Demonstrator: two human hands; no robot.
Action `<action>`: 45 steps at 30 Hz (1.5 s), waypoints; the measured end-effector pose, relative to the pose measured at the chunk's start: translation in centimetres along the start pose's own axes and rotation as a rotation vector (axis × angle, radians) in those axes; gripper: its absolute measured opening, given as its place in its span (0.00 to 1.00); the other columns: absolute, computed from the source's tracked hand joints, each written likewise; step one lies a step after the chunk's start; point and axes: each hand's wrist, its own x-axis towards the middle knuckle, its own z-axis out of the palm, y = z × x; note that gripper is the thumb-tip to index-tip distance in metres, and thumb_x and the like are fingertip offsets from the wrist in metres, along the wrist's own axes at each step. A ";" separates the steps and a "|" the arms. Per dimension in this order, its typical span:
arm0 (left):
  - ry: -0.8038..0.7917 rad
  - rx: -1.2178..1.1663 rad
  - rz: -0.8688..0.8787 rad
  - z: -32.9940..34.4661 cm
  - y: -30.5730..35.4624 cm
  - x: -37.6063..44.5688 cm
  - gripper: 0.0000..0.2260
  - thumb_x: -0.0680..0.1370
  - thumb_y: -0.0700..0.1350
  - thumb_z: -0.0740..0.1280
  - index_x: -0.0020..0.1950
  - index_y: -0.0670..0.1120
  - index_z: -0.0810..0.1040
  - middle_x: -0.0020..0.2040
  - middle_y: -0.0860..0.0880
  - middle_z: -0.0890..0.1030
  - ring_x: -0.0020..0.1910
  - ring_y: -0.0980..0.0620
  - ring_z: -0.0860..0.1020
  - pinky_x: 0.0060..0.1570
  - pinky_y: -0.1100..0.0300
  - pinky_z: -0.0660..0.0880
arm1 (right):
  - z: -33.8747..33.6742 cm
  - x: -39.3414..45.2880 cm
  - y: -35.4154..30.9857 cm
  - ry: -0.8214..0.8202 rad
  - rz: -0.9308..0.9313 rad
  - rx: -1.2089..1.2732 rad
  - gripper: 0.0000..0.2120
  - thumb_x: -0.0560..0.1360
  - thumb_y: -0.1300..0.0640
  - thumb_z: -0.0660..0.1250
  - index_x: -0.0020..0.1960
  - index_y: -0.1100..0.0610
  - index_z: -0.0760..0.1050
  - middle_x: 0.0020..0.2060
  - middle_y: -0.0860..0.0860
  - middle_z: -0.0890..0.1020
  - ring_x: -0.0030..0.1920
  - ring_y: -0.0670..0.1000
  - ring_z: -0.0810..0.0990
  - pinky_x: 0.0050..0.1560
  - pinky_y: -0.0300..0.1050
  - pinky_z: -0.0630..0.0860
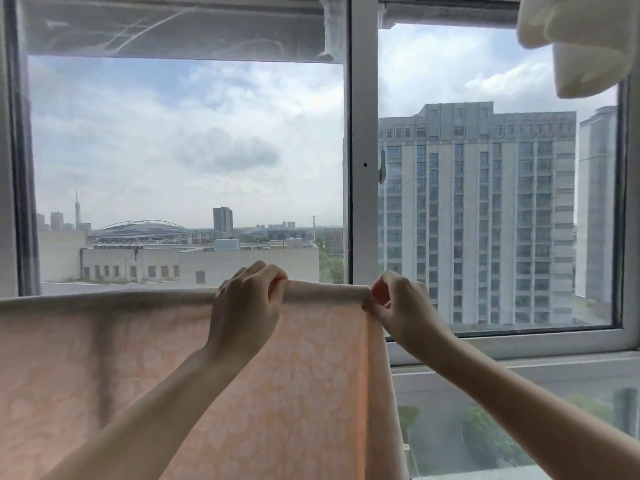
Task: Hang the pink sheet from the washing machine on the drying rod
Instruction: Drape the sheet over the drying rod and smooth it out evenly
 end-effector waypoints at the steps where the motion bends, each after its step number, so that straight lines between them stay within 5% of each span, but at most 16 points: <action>1: -0.002 0.000 -0.009 0.0 0.0 0.1 0.03 0.78 0.41 0.68 0.47 0.45 0.82 0.42 0.53 0.82 0.40 0.53 0.79 0.43 0.51 0.79 | -0.1 -0.1 0.0 0.008 -0.004 -0.016 0.06 0.75 0.57 0.70 0.49 0.57 0.76 0.40 0.49 0.80 0.38 0.42 0.78 0.37 0.33 0.75; 7: 0.017 0.015 -0.068 -0.1 0.9 0.6 0.04 0.79 0.43 0.67 0.47 0.46 0.82 0.43 0.53 0.82 0.39 0.52 0.79 0.38 0.60 0.71 | -1.7 -0.6 -0.4 0.160 -0.078 -0.104 0.03 0.76 0.55 0.69 0.48 0.54 0.77 0.40 0.48 0.84 0.36 0.45 0.82 0.39 0.40 0.80; 12: 0.026 -0.024 -0.034 0.1 1.6 0.4 0.04 0.79 0.43 0.67 0.47 0.47 0.82 0.42 0.53 0.82 0.40 0.52 0.79 0.40 0.56 0.76 | -1.5 -2.0 0.8 0.306 -0.237 -0.200 0.07 0.77 0.52 0.66 0.44 0.55 0.74 0.34 0.49 0.82 0.30 0.49 0.81 0.31 0.41 0.78; 19: -0.029 -0.054 0.072 -0.5 0.3 -0.7 0.03 0.78 0.41 0.68 0.48 0.47 0.81 0.43 0.55 0.80 0.44 0.53 0.77 0.47 0.53 0.74 | 0.0 -3.2 1.7 0.181 -0.135 -0.199 0.10 0.78 0.48 0.61 0.50 0.55 0.74 0.43 0.48 0.82 0.37 0.47 0.79 0.38 0.39 0.75; 28: -0.068 0.028 0.193 -5.0 -2.3 -3.2 0.08 0.76 0.34 0.68 0.53 0.43 0.81 0.50 0.51 0.80 0.51 0.51 0.77 0.50 0.51 0.77 | 2.4 -1.4 -3.3 0.167 -0.382 -0.205 0.10 0.77 0.54 0.65 0.57 0.56 0.75 0.54 0.51 0.79 0.53 0.50 0.76 0.52 0.47 0.78; 35: -0.007 0.216 0.084 -11.3 -8.3 -4.1 0.08 0.78 0.36 0.64 0.54 0.42 0.81 0.49 0.48 0.81 0.51 0.48 0.77 0.51 0.49 0.77 | 5.3 0.8 -9.2 0.087 -0.560 -0.087 0.10 0.80 0.52 0.60 0.57 0.55 0.76 0.49 0.49 0.82 0.45 0.47 0.80 0.46 0.48 0.81; 41: 0.061 0.241 -0.067 -15.6 -13.1 -5.3 0.08 0.79 0.36 0.64 0.57 0.41 0.80 0.52 0.47 0.80 0.53 0.49 0.77 0.53 0.58 0.73 | 6.9 1.8 -12.3 0.034 -0.601 -0.061 0.08 0.80 0.54 0.62 0.53 0.57 0.77 0.46 0.49 0.81 0.40 0.48 0.80 0.41 0.47 0.81; 45: 0.061 0.273 0.013 -16.4 -14.6 -6.4 0.08 0.78 0.36 0.66 0.56 0.38 0.80 0.49 0.45 0.81 0.51 0.50 0.78 0.53 0.66 0.70 | 7.0 1.9 -12.5 0.055 -0.604 -0.075 0.06 0.79 0.56 0.63 0.50 0.57 0.76 0.43 0.49 0.80 0.37 0.48 0.79 0.39 0.47 0.81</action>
